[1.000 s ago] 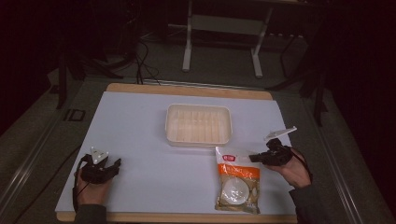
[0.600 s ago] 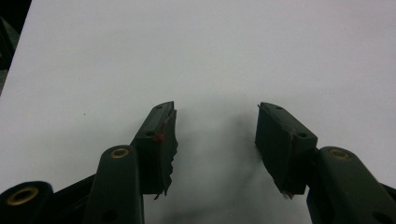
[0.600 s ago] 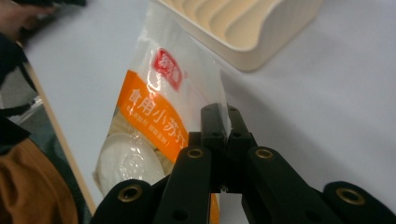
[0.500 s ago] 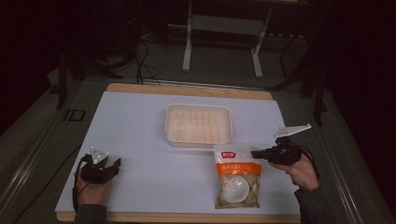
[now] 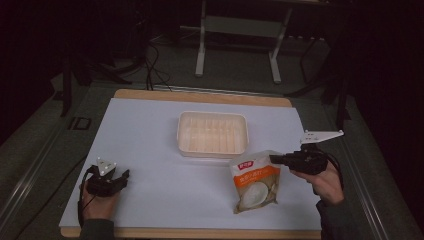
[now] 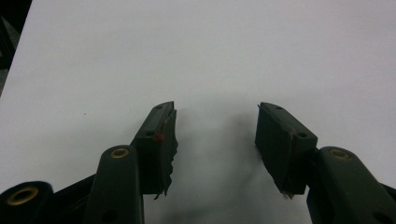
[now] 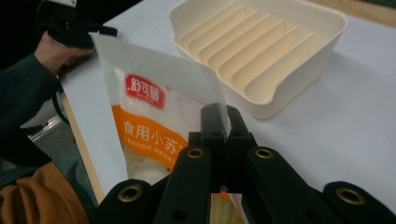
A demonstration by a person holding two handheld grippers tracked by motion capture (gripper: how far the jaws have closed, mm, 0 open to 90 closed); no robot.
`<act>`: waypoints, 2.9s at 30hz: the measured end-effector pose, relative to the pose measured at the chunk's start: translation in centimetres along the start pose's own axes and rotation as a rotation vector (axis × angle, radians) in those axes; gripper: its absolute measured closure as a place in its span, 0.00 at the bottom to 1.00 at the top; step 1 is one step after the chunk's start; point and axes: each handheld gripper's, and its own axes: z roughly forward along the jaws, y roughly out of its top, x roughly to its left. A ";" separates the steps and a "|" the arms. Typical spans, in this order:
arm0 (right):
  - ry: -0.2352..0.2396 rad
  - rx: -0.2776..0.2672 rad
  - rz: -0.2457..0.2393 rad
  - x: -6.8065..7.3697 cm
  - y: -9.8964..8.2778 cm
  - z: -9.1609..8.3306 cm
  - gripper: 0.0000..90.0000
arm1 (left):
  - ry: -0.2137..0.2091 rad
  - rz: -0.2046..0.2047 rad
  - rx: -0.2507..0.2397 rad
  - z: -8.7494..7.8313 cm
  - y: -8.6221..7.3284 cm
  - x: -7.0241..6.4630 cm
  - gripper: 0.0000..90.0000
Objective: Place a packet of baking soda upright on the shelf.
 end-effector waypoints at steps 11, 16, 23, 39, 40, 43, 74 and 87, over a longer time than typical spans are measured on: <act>-0.033 -0.052 -0.039 1.1 1.0 -1.4 1.00 | 0.002 -0.001 0.003 0.0 0.0 0.0 0.53; -0.032 -0.053 -0.044 1.6 1.5 -1.9 1.00 | 0.003 0.000 0.004 0.0 0.0 0.0 0.53; -0.038 -0.062 -0.042 2.2 1.8 -2.2 1.00 | 0.002 0.000 0.003 0.0 0.0 0.0 0.53; -0.066 -0.142 -0.045 3.5 2.6 -3.6 1.00 | 0.004 0.000 0.003 0.0 0.0 0.0 0.53; -0.066 -0.142 -0.045 3.5 2.6 -3.6 1.00 | 0.004 0.000 0.003 0.0 0.0 0.0 0.53; -0.070 -0.156 -0.049 3.9 2.8 -3.9 1.00 | 0.004 -0.003 0.000 0.0 0.0 0.0 0.53; -0.116 -0.332 0.008 5.0 6.3 -4.4 1.00 | 0.001 -0.003 0.004 0.0 0.0 0.0 0.53; -0.138 -0.390 0.015 5.1 8.2 -3.3 1.00 | 0.000 -0.003 0.003 0.0 0.0 0.0 0.53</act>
